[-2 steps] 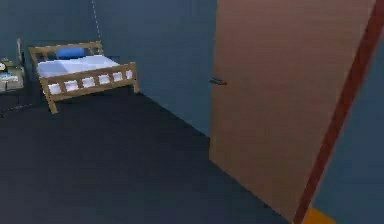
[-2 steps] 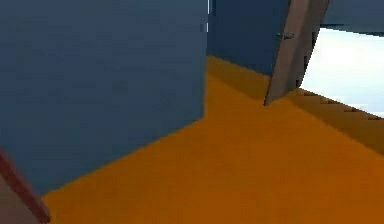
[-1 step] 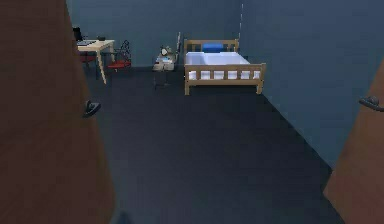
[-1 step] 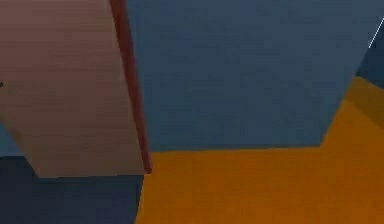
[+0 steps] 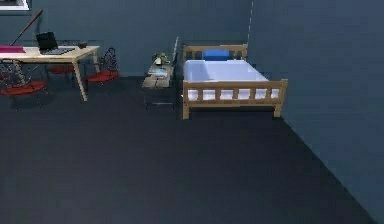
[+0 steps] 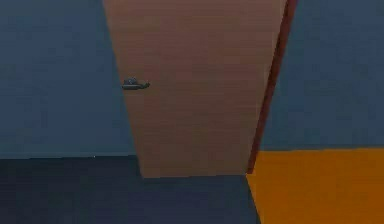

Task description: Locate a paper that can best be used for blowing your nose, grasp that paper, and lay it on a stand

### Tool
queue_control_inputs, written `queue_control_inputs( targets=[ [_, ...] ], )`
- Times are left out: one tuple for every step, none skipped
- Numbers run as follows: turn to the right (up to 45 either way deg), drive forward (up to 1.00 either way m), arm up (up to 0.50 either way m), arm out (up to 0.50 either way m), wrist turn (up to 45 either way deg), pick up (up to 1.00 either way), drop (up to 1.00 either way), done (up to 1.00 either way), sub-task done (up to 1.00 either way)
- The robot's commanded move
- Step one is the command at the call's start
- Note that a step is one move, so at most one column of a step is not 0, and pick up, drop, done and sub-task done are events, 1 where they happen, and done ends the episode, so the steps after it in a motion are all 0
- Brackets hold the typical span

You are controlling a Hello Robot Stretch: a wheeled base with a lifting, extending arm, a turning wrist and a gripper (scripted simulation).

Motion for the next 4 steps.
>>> queue_control_inputs(
  targets=[
    [-15.0,0.0,0.0,0.0,0.0,0.0,0.0,0.0,0.0],
    [0.0,0.45,0.0,0.0,0.0,0.0,0.0,0.0,0.0],
    [-6.0,0.0,0.0,0.0,0.0,0.0,0.0,0.0,0.0],
    [0.0,1.0,0.0,0.0,0.0,0.0,0.0,0.0,0.0]
  ],
)
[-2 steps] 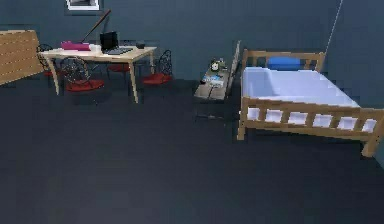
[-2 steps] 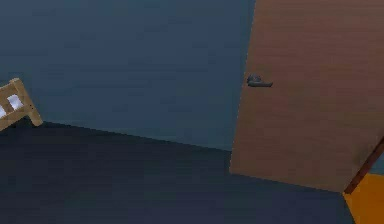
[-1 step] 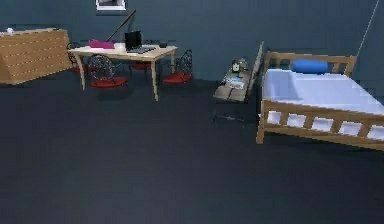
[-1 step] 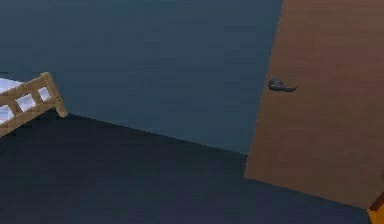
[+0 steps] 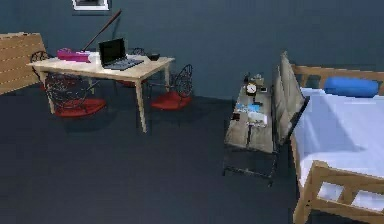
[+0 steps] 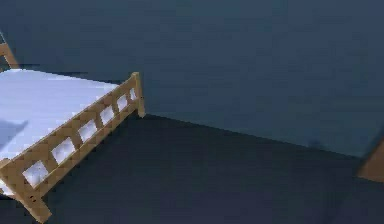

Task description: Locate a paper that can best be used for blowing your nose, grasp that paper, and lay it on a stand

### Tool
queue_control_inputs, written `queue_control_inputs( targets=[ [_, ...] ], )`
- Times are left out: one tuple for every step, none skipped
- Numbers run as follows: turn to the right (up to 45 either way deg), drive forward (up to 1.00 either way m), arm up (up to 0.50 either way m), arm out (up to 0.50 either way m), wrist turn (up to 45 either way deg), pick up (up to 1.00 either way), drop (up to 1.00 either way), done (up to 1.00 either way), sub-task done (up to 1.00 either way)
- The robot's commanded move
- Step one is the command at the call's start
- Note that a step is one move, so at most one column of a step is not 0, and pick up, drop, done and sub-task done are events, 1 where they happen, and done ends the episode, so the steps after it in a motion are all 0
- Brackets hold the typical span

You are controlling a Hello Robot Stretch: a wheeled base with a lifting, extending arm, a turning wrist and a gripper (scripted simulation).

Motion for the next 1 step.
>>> queue_control_inputs(
  targets=[
    [0.0,1.0,0.0,0.0,0.0,0.0,0.0,0.0,0.0]
  ],
)
